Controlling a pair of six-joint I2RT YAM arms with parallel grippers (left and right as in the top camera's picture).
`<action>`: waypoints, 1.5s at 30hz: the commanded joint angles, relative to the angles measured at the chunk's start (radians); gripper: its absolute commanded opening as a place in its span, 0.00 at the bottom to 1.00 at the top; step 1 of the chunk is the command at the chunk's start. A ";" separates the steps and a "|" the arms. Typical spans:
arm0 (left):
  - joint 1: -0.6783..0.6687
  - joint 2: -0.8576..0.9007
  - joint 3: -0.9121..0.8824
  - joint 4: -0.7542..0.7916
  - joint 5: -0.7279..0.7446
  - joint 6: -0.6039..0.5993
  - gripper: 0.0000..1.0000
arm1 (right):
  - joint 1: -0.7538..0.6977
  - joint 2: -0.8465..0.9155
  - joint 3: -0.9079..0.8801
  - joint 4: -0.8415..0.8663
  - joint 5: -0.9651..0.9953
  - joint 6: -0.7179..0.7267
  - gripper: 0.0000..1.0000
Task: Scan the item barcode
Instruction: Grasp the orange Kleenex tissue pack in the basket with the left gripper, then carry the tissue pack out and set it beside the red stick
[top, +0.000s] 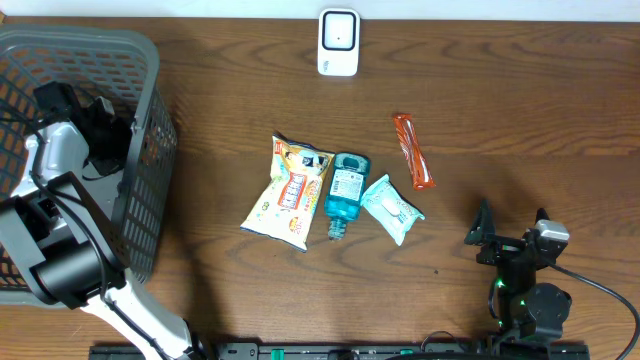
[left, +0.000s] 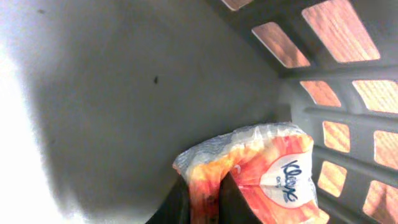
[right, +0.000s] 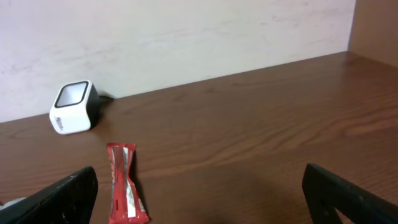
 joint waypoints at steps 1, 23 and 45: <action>-0.003 0.019 -0.039 -0.019 -0.002 0.011 0.07 | -0.005 -0.003 -0.002 -0.003 0.008 -0.011 0.99; 0.111 -0.653 -0.014 -0.059 -0.002 -0.241 0.07 | -0.005 -0.003 -0.002 -0.003 0.008 -0.011 0.99; -0.716 -0.687 -0.070 -0.056 -0.038 -0.415 0.08 | -0.005 -0.003 -0.002 -0.003 0.008 -0.011 0.99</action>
